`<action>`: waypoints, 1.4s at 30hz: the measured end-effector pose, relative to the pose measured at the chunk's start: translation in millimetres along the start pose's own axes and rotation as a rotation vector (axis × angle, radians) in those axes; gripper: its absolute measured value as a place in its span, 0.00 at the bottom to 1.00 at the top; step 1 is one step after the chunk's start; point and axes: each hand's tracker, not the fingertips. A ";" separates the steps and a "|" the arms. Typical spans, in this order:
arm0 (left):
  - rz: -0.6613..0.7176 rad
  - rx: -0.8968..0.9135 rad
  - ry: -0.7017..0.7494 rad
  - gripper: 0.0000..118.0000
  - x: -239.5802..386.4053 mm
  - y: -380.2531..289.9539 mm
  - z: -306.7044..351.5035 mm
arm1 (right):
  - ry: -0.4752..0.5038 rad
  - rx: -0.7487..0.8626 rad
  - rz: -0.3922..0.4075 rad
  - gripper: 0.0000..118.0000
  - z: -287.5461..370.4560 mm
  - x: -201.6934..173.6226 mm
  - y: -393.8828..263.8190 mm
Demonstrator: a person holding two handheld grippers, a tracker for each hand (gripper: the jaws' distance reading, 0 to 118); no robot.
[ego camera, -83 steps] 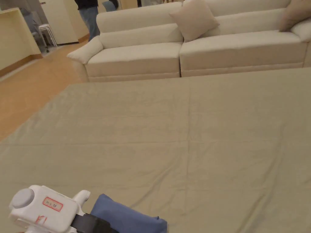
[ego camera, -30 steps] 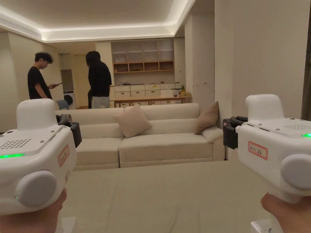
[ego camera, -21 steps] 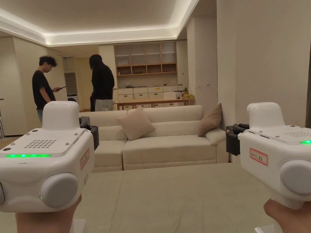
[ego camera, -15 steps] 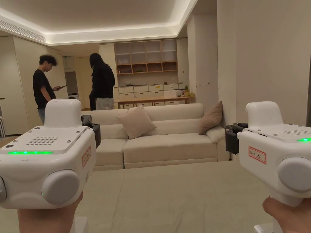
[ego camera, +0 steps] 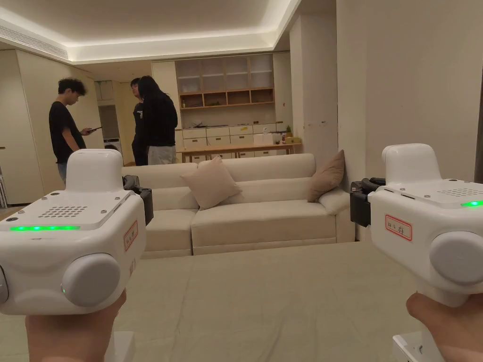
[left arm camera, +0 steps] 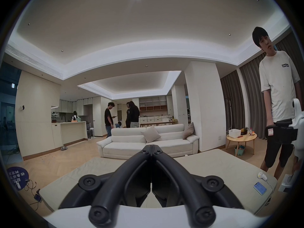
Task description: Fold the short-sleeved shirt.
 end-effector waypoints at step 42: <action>-0.003 -0.025 0.000 0.00 7.6 -2.3 -1.0 | -0.019 0.007 0.020 0.00 7.1 -2.3 1.3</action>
